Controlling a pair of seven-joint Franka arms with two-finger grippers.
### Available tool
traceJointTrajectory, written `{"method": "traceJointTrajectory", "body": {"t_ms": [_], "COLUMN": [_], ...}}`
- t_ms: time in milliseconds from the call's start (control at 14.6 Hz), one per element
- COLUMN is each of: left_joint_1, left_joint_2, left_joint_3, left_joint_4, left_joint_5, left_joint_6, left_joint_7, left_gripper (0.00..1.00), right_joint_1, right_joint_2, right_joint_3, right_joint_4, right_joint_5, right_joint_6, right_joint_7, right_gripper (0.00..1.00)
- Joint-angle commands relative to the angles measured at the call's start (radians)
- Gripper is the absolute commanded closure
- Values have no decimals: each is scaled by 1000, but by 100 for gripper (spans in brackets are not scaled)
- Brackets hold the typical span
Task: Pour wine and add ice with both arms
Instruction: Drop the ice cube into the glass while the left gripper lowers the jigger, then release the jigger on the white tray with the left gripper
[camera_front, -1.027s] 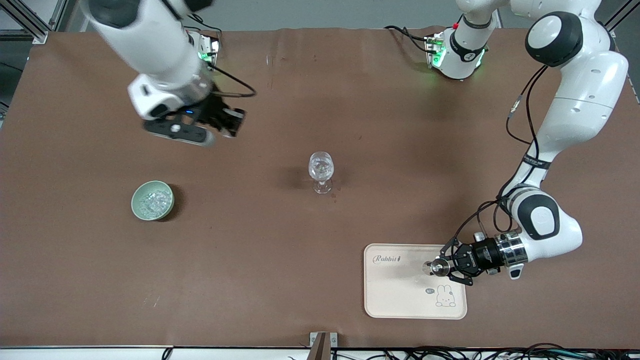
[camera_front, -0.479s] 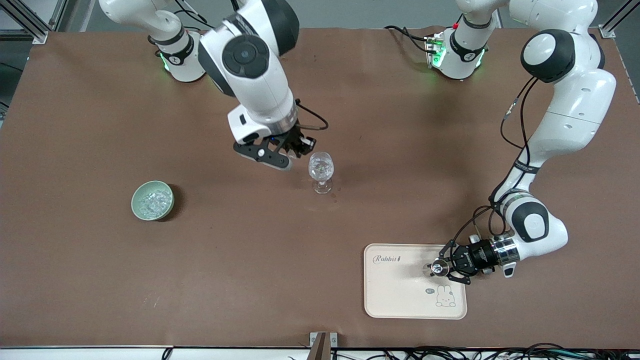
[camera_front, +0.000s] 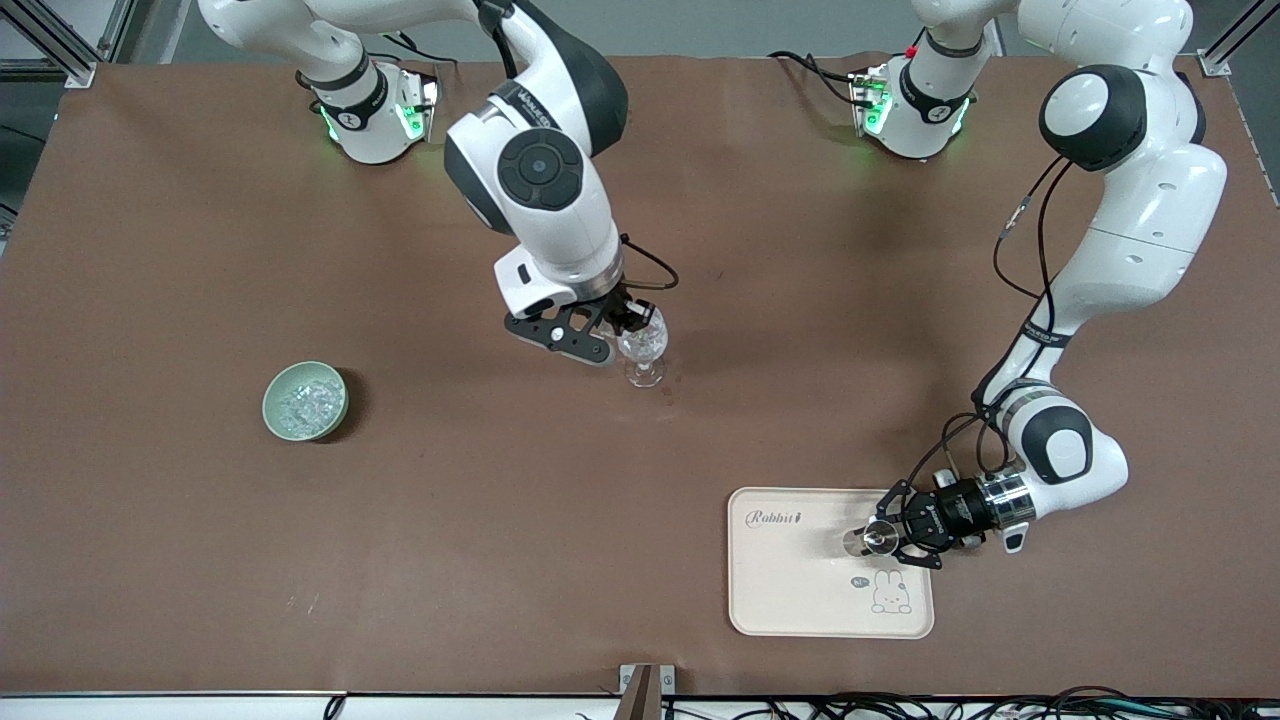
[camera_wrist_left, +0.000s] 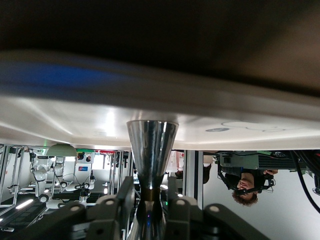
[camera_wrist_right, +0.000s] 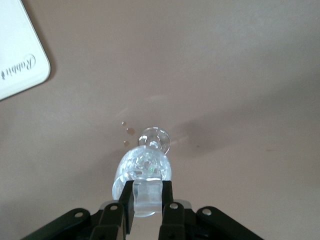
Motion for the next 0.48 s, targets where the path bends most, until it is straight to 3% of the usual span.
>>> {"method": "traceJointTrajectory", "body": {"t_ms": [0,205,411], "left_joint_1": [-10,-4,5], "left_joint_2": [2,-33,-110], "left_joint_3": [10,45,63], "left_joint_4": [18,15,12], "left_joint_5": [-23,22,302], "left_joint_6": [1,-9,-22], "left_joint_7": [21,14,3], "left_gripper": [0,0,0], "right_joint_1": [27,45,55], "right_joint_2": [32,57,59], "right_joint_3": [-10,-10,-8], "right_joint_4": [22,25,25], "right_joint_5": [18,18,18], "right_joint_6": [-6,-3,-3], "right_joint_7": [21,82,89], "right_gripper": [99,99,99]}}
